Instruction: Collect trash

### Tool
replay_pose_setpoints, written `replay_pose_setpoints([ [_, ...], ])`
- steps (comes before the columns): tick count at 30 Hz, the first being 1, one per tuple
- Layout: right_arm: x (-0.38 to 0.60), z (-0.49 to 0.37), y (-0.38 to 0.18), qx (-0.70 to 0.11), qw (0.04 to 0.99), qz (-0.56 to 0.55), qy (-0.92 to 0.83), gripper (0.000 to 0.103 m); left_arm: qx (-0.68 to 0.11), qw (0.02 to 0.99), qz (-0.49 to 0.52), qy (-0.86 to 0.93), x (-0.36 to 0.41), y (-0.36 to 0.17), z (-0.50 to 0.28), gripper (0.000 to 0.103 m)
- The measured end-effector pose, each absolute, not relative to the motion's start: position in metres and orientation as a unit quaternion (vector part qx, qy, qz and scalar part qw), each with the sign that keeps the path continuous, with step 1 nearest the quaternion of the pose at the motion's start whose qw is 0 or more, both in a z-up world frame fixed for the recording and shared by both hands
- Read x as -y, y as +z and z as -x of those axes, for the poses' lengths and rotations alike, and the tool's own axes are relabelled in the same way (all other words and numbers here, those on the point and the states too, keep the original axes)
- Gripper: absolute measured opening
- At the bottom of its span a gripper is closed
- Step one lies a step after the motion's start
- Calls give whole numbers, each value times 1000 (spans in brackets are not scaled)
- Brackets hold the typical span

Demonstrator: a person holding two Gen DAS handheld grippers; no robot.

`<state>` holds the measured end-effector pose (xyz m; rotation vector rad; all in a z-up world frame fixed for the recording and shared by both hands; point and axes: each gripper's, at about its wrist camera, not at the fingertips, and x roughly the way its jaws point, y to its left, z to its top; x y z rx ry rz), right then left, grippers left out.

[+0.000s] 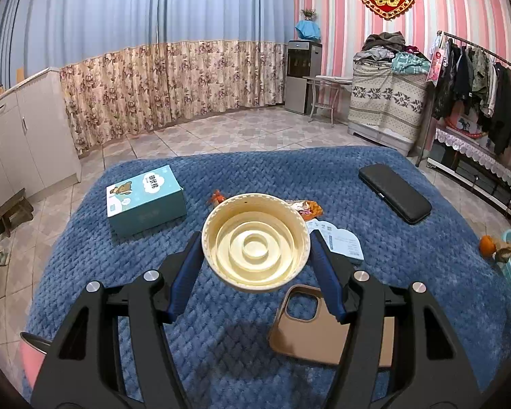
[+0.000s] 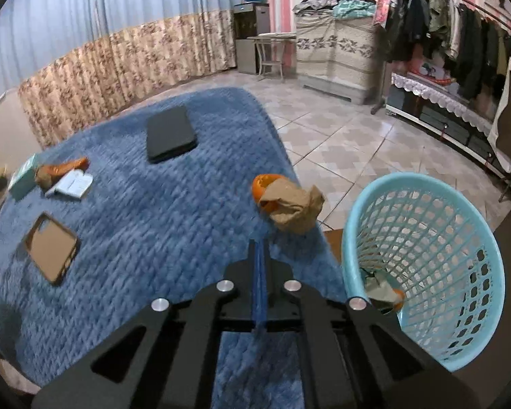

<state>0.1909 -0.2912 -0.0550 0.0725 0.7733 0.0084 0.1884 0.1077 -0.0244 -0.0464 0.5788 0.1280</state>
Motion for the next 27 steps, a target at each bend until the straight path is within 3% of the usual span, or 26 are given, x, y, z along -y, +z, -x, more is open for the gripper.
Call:
replay_pose_setpoints([
  [1, 296, -196, -51, -376, 926, -41, 4, 11, -285, 956, 25, 63, -108, -24, -188, 61],
  [4, 310, -211, -43, -366, 929, -42, -14, 64, -286, 956, 25, 62, -110, -25, -188, 61],
  [5, 318, -219, -41, -362, 931, -46, -19, 65, -286, 956, 24, 63, -110, -25, -187, 61],
  [9, 336, -252, -48, -393, 914, -97, 14, 65, -290, 954, 32, 65, -118, -26, -191, 61],
  [16, 293, -251, -80, -436, 900, -19, 6, 63, -300, 951, 36, 62, -125, -33, -200, 61],
  [19, 298, -237, -78, -424, 905, -27, -7, 44, -297, 953, 27, 56, -121, -31, -200, 61],
  [22, 308, -224, -71, -406, 913, -41, -7, 37, -291, 955, 27, 52, -118, -26, -199, 61],
  [23, 309, -219, -67, -396, 917, -39, -9, 14, -289, 955, 29, 52, -118, -25, -198, 61],
  [27, 311, -203, -48, -369, 928, -45, -1, 5, -284, 957, 21, 46, -110, -19, -197, 61],
])
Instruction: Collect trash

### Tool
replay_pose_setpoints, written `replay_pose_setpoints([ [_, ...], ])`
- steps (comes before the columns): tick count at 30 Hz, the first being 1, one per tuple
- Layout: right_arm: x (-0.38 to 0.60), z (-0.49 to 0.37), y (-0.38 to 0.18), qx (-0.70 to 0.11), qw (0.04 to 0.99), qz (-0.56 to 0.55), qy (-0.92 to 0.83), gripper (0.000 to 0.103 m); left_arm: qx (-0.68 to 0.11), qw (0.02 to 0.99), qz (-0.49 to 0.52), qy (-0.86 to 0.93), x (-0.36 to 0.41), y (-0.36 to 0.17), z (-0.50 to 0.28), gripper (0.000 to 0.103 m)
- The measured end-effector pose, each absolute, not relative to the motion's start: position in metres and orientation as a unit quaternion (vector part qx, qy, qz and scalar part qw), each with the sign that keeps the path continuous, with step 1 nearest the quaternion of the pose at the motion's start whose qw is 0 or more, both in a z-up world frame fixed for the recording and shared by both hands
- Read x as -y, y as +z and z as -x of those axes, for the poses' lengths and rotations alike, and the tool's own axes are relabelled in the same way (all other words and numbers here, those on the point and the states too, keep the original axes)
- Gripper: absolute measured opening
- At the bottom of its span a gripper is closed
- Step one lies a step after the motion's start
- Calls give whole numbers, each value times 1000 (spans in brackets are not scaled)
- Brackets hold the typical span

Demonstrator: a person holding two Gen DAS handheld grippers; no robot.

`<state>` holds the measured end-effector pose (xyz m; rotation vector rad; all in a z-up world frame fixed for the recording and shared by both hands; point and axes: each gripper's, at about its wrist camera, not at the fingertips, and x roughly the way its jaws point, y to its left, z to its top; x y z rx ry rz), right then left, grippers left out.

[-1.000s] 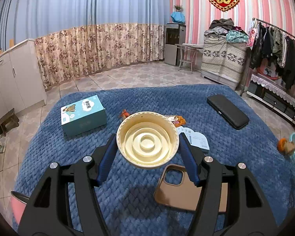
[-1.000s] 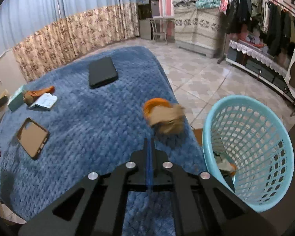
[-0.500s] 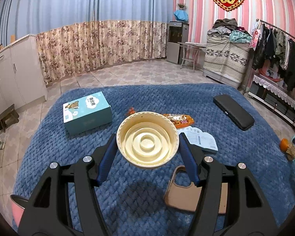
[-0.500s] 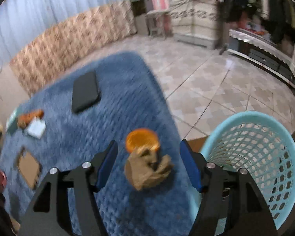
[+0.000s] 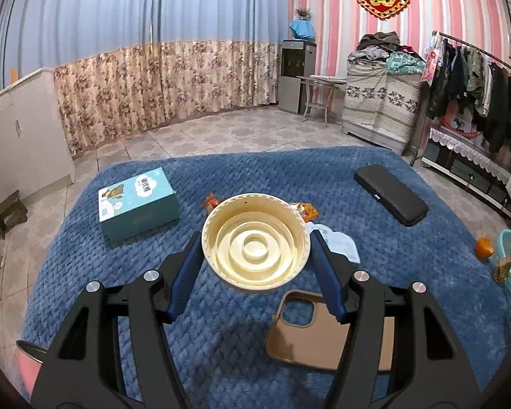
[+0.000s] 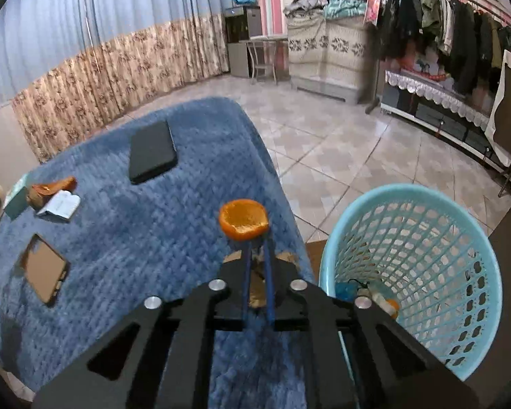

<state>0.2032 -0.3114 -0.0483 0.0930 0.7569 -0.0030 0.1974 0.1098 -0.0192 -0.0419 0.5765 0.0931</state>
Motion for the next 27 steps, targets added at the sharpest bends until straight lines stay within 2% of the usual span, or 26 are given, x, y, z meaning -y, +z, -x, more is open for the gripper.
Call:
replay_pose_setpoints([
  [6, 312, -203, -51, -369, 928, -53, 12, 7, -276, 960, 15, 40, -102, -11, -197, 61],
  [9, 308, -209, -64, -384, 922, -48, 11, 15, -281, 959, 13, 42, -102, -12, -198, 61],
  [10, 307, -210, -67, -385, 922, -46, 8, 27, -283, 958, 12, 43, -102, -12, -198, 61],
  [11, 306, -209, -69, -383, 923, -37, -3, 43, -284, 958, 11, 44, -101, -12, -198, 61],
  [13, 303, -207, -68, -374, 927, -15, -22, 63, -285, 958, 11, 46, -101, -13, -198, 61],
  [18, 311, -210, -77, -390, 920, -16, -24, 62, -290, 956, 17, 50, -102, -17, -200, 61],
  [20, 314, -211, -82, -396, 918, -16, -26, 51, -292, 955, 17, 50, -102, -19, -201, 61],
  [23, 316, -214, -87, -403, 915, -16, -28, 40, -294, 954, 11, 52, -100, -22, -204, 61],
  [27, 316, -211, -86, -396, 917, -13, -31, 38, -292, 955, 9, 54, -100, -24, -205, 61],
])
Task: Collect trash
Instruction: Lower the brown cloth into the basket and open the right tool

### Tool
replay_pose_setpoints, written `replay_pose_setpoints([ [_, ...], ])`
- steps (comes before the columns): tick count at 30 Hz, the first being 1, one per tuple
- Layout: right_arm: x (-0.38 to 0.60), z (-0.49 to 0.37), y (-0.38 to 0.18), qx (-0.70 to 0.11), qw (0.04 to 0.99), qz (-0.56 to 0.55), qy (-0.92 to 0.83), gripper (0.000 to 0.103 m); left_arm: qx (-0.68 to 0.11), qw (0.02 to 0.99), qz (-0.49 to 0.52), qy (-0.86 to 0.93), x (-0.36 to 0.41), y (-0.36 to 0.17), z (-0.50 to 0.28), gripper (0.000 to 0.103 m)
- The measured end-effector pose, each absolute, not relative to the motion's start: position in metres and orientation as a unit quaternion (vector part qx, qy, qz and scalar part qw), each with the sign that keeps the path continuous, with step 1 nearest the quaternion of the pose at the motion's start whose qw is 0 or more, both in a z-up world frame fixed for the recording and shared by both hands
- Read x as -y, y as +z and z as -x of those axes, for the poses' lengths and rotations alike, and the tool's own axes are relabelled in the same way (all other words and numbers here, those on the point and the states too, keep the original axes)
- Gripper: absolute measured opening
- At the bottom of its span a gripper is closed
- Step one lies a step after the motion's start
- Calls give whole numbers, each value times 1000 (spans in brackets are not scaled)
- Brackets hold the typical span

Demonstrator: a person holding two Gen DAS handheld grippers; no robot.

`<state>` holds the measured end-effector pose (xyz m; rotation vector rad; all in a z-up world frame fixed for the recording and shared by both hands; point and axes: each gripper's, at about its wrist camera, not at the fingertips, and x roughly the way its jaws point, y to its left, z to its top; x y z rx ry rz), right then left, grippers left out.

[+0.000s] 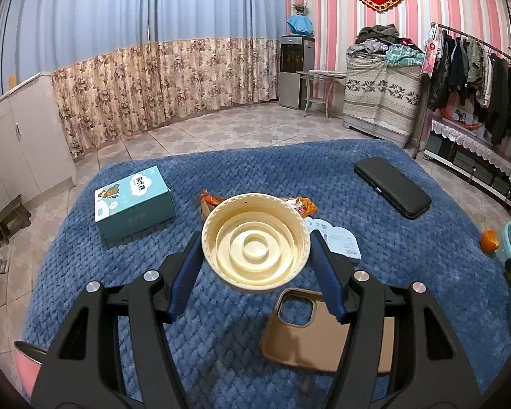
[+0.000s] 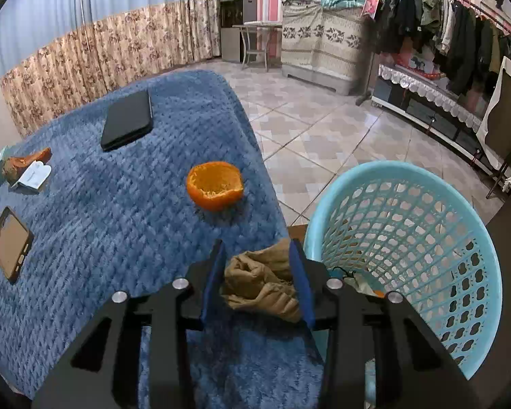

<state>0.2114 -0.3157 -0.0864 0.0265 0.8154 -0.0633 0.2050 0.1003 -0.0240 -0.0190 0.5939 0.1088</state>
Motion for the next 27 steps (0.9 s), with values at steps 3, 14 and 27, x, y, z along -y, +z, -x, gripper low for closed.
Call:
replay_pose_setpoints([
  [3, 319, -207, -82, -385, 922, -22, -33, 36, -288, 956, 5, 53, -98, -22, -207, 61],
  [14, 357, -184, -53, -330, 939, -65, -78, 22, -271, 962, -16, 5, -47, -10, -223, 61],
  [27, 395, -186, -76, -360, 922, -111, -90, 12, -279, 959, -32, -32, -2, -20, -229, 61],
])
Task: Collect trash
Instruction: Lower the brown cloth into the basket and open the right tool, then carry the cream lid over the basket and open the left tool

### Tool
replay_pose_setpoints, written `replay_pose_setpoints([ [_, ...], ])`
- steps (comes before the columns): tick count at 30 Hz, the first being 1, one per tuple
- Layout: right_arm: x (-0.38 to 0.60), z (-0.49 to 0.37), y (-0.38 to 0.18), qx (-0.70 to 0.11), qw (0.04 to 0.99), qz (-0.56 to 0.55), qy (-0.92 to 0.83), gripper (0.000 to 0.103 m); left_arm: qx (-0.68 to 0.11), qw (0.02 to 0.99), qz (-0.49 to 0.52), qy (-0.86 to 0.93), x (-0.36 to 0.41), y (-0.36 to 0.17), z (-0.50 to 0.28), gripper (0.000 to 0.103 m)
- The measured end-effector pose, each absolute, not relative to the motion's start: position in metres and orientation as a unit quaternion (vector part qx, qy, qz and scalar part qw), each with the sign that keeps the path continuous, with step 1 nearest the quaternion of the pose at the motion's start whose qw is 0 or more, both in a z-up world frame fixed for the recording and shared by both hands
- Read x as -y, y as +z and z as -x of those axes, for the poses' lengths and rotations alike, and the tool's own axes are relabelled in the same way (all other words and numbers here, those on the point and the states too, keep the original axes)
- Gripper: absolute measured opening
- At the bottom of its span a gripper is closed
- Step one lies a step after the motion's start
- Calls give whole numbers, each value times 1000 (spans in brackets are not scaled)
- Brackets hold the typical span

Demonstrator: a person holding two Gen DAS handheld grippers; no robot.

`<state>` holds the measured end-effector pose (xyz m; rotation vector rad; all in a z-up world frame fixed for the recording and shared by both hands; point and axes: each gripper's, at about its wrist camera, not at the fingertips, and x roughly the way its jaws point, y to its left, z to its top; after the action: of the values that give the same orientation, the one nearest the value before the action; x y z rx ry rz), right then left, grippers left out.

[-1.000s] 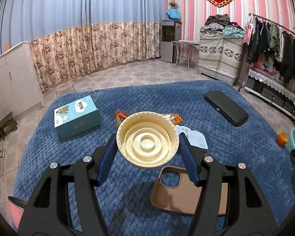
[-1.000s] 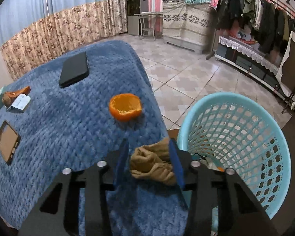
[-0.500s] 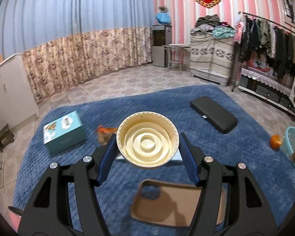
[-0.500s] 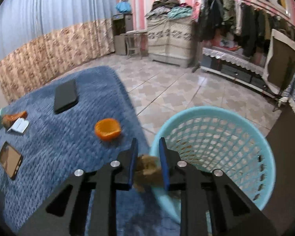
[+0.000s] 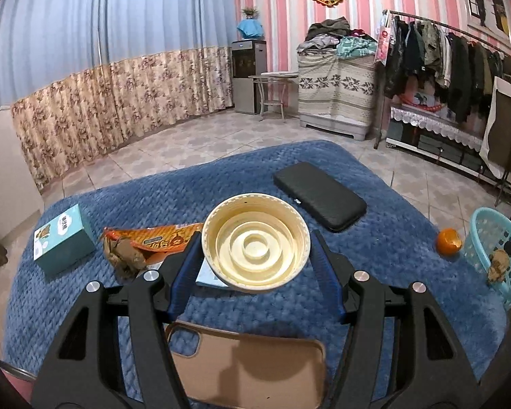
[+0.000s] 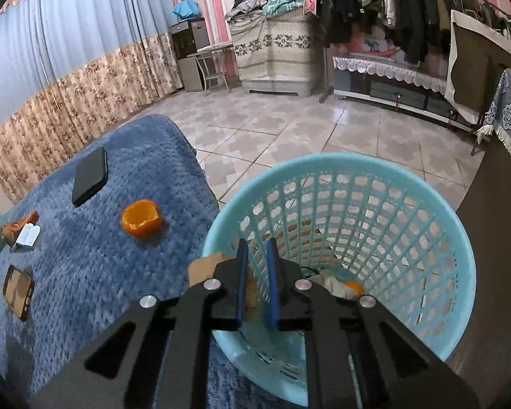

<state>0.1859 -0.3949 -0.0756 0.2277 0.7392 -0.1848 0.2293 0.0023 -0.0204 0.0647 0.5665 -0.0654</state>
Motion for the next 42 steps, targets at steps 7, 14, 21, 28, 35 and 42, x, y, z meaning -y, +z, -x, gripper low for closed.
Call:
replay_pose_setpoints([
  [7, 391, -187, -78, -367, 919, -85, -117, 12, -271, 960, -42, -62, 24, -11, -232, 61],
  [14, 428, -169, -71, -355, 913, -90, -181, 13, -255, 959, -51, -114, 74, 1, -230, 61],
  [21, 455, -152, -57, -322, 912, -101, -232, 54, -246, 948, -64, -191, 144, -3, -224, 61],
  [28, 473, -139, -45, -297, 912, -104, -263, 78, -260, 921, -78, -279, 228, -23, -215, 61],
  [35, 502, -127, -43, -278, 906, -141, -286, 79, -281, 894, -88, -337, 298, -49, -209, 61],
  [42, 525, -115, -45, -265, 899, -172, -302, 79, -285, 877, -116, -370, 349, -62, -205, 61],
])
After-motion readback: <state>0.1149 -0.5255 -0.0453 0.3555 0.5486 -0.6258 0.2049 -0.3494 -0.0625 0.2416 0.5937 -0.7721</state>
